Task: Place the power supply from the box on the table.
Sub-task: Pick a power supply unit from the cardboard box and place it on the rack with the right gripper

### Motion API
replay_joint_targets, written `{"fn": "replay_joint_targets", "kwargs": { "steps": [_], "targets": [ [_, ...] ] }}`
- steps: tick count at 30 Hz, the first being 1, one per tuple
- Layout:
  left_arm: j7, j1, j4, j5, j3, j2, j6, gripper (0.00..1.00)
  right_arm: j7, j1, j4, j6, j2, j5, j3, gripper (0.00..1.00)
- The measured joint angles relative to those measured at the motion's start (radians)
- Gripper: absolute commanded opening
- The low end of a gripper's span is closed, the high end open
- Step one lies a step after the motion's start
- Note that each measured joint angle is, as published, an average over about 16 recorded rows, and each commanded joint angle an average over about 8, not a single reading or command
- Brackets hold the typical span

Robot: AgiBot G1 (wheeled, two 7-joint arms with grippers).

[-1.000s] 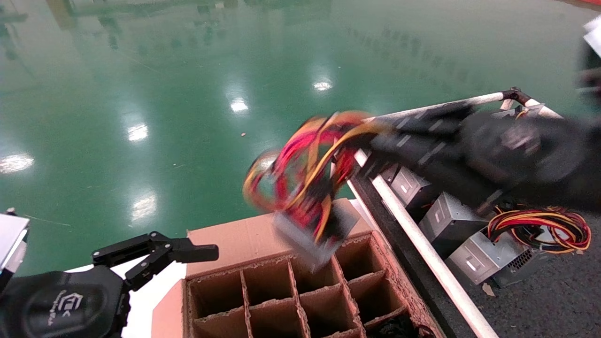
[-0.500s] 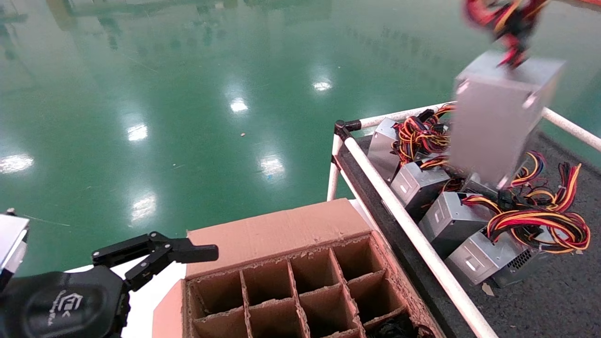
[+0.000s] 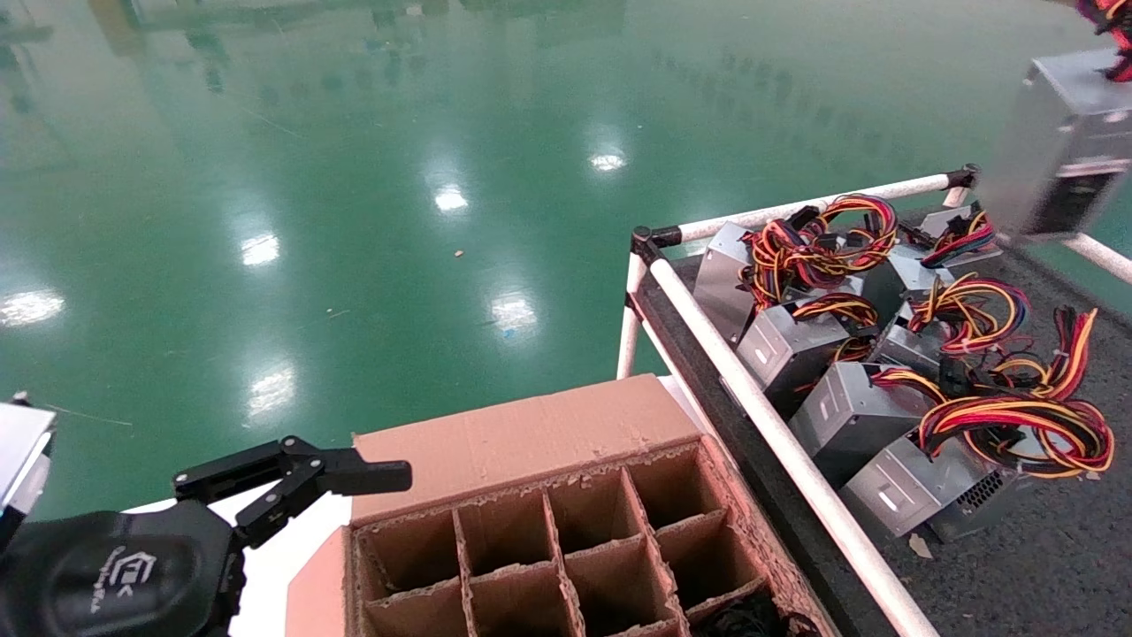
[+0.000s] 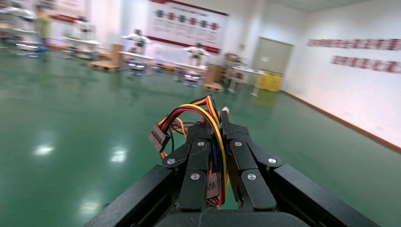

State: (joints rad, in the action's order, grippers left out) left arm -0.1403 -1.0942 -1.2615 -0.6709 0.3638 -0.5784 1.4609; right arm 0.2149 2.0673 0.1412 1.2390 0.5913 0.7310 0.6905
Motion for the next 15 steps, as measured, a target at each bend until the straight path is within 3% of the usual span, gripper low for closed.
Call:
{"fn": "replay_joint_targets", "kwargs": {
  "steps": [8,15],
  "targets": [
    [0.0,0.0,0.0,0.0,0.0,0.0,0.0,1.0,0.052,0.004,-0.102,-0.124,0.021,0.023,0.01,0.0],
    [0.0,0.0,0.0,0.0,0.0,0.0,0.0,1.0,0.076,-0.035,-0.147,-0.17,0.03,0.033,0.016,0.0]
  ]
}}
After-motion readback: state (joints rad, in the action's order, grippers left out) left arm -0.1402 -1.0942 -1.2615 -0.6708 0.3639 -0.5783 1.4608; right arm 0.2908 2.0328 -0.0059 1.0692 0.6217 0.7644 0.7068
